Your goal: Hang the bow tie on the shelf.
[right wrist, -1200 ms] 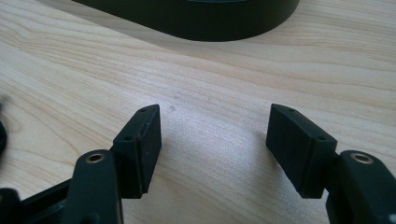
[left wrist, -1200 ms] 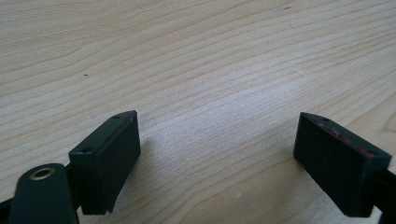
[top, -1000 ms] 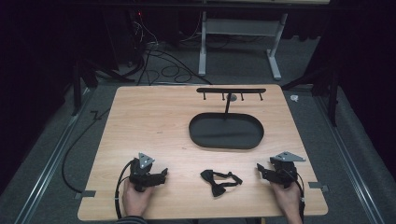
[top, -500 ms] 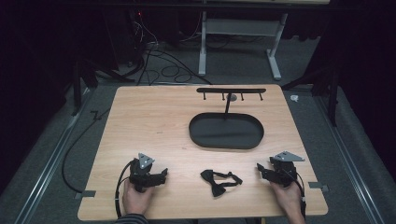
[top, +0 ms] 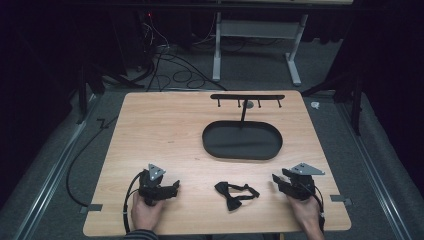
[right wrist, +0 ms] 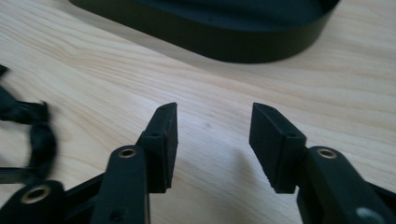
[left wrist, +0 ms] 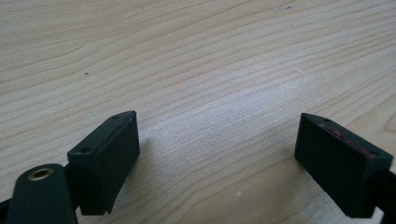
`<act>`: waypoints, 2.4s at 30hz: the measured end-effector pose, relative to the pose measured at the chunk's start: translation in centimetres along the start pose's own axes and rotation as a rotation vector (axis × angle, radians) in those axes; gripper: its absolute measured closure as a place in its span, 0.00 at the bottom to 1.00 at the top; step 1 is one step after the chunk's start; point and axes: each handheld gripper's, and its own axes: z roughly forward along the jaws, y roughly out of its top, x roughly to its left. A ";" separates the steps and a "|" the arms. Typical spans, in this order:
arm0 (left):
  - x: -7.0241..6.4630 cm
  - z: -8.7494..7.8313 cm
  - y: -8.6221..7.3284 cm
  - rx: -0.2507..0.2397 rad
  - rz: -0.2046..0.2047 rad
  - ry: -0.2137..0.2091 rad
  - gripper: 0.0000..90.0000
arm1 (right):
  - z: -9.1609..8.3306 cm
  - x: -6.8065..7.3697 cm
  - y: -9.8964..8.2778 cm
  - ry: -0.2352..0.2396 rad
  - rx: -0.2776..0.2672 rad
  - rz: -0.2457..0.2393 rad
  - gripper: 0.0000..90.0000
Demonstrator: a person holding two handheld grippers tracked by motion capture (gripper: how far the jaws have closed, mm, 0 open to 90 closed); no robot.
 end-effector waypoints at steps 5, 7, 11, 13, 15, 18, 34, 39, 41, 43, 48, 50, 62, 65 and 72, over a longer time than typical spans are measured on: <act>0.0 0.0 0.0 0.000 -0.001 0.002 0.16 | -0.3 1.2 0.2 0.060 -0.010 0.001 0.65; 0.0 0.0 0.0 0.000 0.000 0.002 0.16 | -0.2 1.6 0.3 0.085 0.002 0.002 0.66; 0.0 0.0 0.0 0.000 0.000 0.003 0.16 | -0.2 2.8 0.6 0.129 0.016 -0.016 0.68; 0.0 0.0 0.0 0.000 0.000 0.003 0.16 | -0.1 3.4 0.8 0.154 0.025 -0.028 0.69; -0.1 0.0 0.0 0.000 0.000 0.004 0.16 | -0.1 3.8 0.9 0.168 0.031 -0.043 0.69; -0.1 0.0 0.0 0.001 0.001 0.004 0.16 | 0.0 4.3 1.0 0.179 0.039 -0.047 0.70; -0.1 0.0 0.0 -0.001 0.001 0.003 0.16 | 1.1 6.0 1.3 0.198 0.090 -0.126 0.69; -0.1 0.0 0.0 -0.001 0.000 0.003 0.17 | 1.5 6.1 1.2 0.200 0.114 -0.136 0.74; -0.1 0.0 0.0 -0.001 0.000 0.001 0.17 | 1.6 6.2 1.0 0.188 0.123 -0.156 0.77; -0.1 0.0 0.0 -0.001 0.001 0.002 0.17 | 1.6 6.2 0.8 0.195 0.109 -0.152 0.80; 0.0 -0.1 -0.1 -0.001 0.001 0.002 0.17 | 1.7 6.4 0.7 0.209 0.089 -0.170 0.92; -0.1 -0.1 -0.1 -0.002 0.000 0.003 0.17 | 1.6 6.6 0.7 0.214 0.091 -0.192 0.99; 0.0 -0.1 -0.1 0.000 0.000 0.002 0.17 | 1.6 6.1 0.9 0.219 0.073 -0.162 1.00; 0.0 -0.1 -0.1 -0.001 0.000 0.002 0.17 | 1.2 5.6 1.3 0.217 0.053 -0.149 1.00; 0.0 -0.1 -0.1 0.000 0.003 0.000 0.17 | -0.1 4.5 2.7 0.217 0.007 -0.118 1.00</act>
